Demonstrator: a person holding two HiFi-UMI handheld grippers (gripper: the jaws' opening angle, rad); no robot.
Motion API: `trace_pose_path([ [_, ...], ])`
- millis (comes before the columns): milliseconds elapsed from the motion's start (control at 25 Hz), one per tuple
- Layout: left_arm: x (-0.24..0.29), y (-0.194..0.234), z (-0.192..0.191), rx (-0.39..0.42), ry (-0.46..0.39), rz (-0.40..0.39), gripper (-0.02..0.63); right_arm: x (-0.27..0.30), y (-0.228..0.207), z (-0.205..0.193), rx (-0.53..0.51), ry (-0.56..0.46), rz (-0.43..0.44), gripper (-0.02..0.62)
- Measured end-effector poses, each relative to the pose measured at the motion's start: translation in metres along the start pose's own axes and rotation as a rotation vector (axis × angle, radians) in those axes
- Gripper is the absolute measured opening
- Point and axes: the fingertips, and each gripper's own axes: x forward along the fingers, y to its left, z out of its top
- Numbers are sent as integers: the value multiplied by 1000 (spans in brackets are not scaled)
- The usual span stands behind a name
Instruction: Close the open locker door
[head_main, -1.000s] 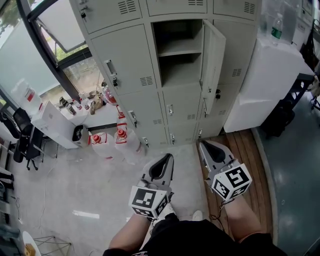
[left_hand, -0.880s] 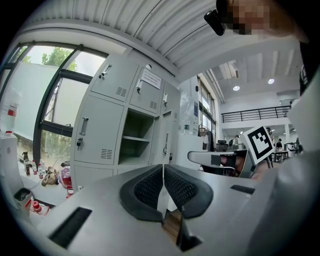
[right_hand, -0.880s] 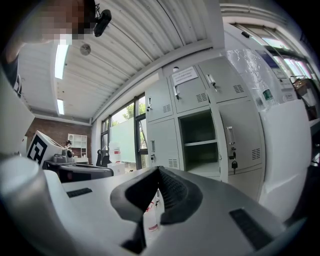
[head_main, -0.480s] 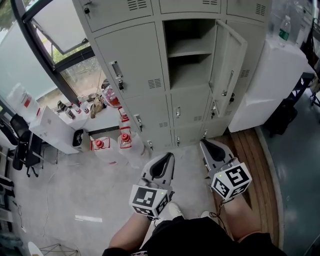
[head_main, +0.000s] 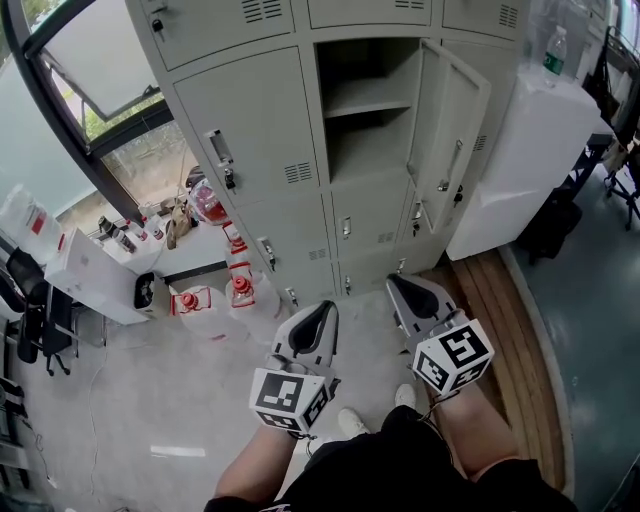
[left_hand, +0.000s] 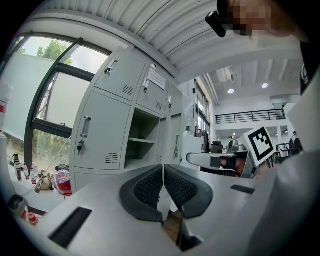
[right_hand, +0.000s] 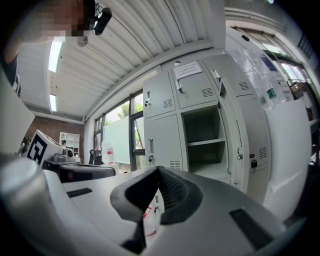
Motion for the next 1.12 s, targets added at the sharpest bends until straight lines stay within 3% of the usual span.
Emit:
trace_pose_path([
  [480,38,0,4,12,1,-15,21,18,-33,7,4,-16,-2,52],
  [1120,105,-12,10,15,6,-39,21,28,-110,21,3,-25,-44,53],
])
